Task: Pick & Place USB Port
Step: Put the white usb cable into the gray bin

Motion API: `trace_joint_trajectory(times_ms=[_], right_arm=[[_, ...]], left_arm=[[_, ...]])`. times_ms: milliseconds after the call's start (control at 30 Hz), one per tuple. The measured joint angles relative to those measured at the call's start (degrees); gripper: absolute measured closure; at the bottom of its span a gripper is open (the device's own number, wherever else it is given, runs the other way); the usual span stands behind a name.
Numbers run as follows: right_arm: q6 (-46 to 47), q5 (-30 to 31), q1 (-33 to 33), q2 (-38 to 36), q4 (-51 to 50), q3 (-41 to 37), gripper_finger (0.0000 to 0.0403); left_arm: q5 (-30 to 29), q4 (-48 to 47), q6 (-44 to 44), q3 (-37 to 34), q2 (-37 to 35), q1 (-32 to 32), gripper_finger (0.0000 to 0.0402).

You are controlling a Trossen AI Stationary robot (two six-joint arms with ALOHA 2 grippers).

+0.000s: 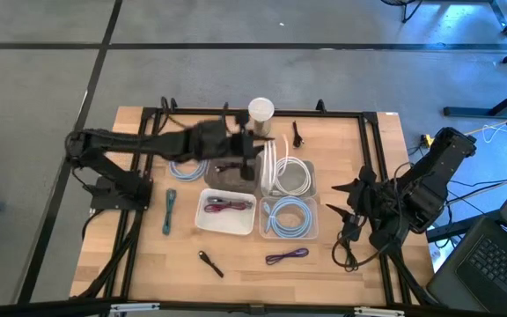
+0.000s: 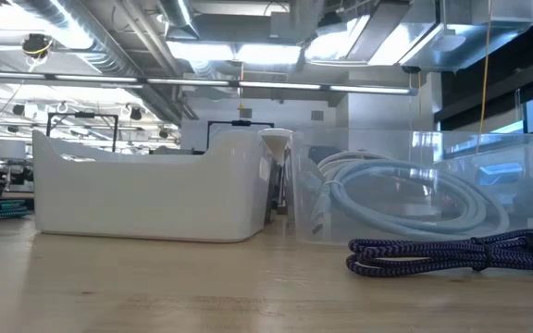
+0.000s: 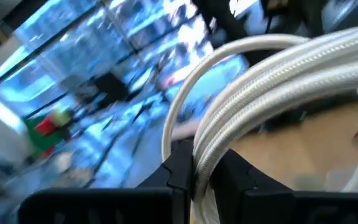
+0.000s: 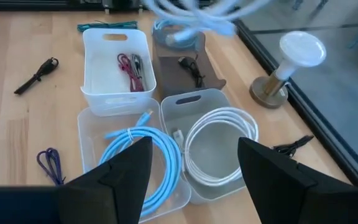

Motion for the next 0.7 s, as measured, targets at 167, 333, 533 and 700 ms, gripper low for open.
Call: trace_joint_trajectory(times_ms=[167,333,533,700], right_arm=[[-5.41,4.43,-0.18,0.02,4.10,-0.01,0.0162],[-8.02,6.96,-2.26,0.02,7.42,-0.01,0.0162],[-14.14,6.90,-7.48,0.02,11.77,-0.01,0.0162],[-24.13,3.07,-12.97,0.12,19.76,-0.01,0.0162]], left_arm=[[15.21,10.23,-4.70,0.00,3.82,5.95,0.0371],[21.48,19.84,-7.08,-0.02,7.38,8.33,0.0371],[24.72,22.03,-8.02,-0.02,8.20,8.46,0.0371],[25.16,21.96,-8.06,-0.02,7.80,8.09,0.0371]])
